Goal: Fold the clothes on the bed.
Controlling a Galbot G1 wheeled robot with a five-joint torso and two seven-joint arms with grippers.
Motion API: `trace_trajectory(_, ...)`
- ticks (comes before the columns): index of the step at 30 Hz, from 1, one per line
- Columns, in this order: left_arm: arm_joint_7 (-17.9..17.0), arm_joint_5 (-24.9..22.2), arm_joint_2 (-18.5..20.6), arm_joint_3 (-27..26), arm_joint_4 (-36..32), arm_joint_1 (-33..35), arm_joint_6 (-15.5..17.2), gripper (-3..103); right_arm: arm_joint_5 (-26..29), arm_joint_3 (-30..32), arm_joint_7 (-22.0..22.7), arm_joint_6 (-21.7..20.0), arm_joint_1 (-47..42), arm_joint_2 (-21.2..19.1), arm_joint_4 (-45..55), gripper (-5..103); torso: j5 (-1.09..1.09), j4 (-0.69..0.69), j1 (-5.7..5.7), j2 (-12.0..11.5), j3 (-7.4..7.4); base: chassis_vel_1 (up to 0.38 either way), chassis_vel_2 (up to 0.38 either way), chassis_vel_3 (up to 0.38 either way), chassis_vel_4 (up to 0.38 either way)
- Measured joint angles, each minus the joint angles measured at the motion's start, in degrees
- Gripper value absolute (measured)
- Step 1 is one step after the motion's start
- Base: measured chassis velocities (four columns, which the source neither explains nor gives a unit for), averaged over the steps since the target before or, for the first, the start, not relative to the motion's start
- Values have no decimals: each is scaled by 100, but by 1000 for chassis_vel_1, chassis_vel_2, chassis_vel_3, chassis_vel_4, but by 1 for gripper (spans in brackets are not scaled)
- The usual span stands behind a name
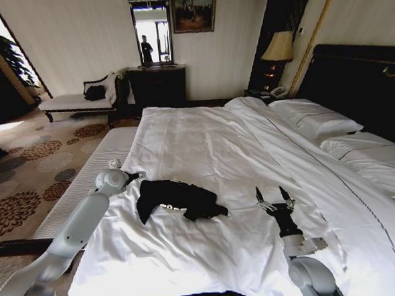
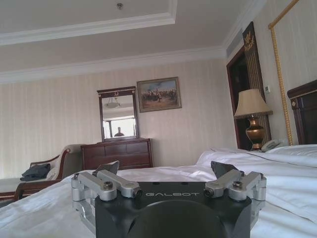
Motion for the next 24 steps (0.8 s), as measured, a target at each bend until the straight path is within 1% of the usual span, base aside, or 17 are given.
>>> trace_trajectory(2, -21, -243, -134, 32, 218, -98, 0, 100, -29, -9, 1, 10, 54, -14, -98, 100, 0, -1, 0, 0, 0, 0, 0, 0, 0)
trace_trajectory(3, -21, -243, -134, 32, 218, -98, 0, 100, -29, -9, 1, 10, 54, -14, -98, 100, 0, -1, 0, 0, 0, 0, 0, 0, 0)
trace_trajectory(6, -197, -497, -228, 30, 282, -63, 1, 100, -55, -19, 0, 44, 106, -33, -178, 100, -1, 0, -1, 0, 0, 0, 0, 0, 0)
trace_trajectory(7, -271, -557, -259, 15, 286, -15, 2, 100, -61, -24, -1, 60, 123, -34, -205, 100, -1, 0, -1, 0, 0, 0, 0, 0, 0)
trace_trajectory(11, -366, -666, -297, -54, 268, 146, 3, 100, -81, -52, -7, 104, 147, -33, -269, 100, -1, 1, -1, 0, 0, 0, 0, 0, 0)
trace_trajectory(14, -344, -670, -328, -84, 264, 233, 4, 100, -102, -76, -10, 113, 165, -33, -302, 100, -1, 2, -1, 1, -1, 0, 0, 0, 0)
trace_trajectory(16, -186, -659, -381, -126, 263, 324, 23, 100, -113, -106, -12, 114, 187, -37, -318, 100, -1, 0, -1, 1, -1, 0, 0, 0, 0)
trace_trajectory(18, -163, -655, -388, -132, 260, 335, 23, 100, -113, -109, -12, 114, 189, -40, -319, 100, -2, 0, -2, 1, -1, 0, 0, 0, 0)
trace_trajectory(20, -61, -628, -416, -158, 216, 391, 24, 102, -117, -117, -12, 114, 193, -57, -329, 100, -1, 0, -1, 1, -1, 0, 0, 0, 0)
trace_trajectory(22, -41, -624, -417, -165, 193, 403, 23, 100, -118, -117, -12, 114, 194, -62, -332, 100, -1, 0, -1, 1, -1, 0, 0, 0, 0)
trace_trajectory(23, -17, -609, -417, -171, 152, 419, 23, 97, -118, -113, -13, 114, 194, -67, -338, 100, -1, 0, -1, 1, -1, 0, 0, 0, 0)
trace_trajectory(24, 4, -581, -412, -174, 120, 429, 23, 92, -122, -107, -16, 119, 193, -67, -342, 100, -1, 0, -1, 1, -1, 0, 0, 0, 0)
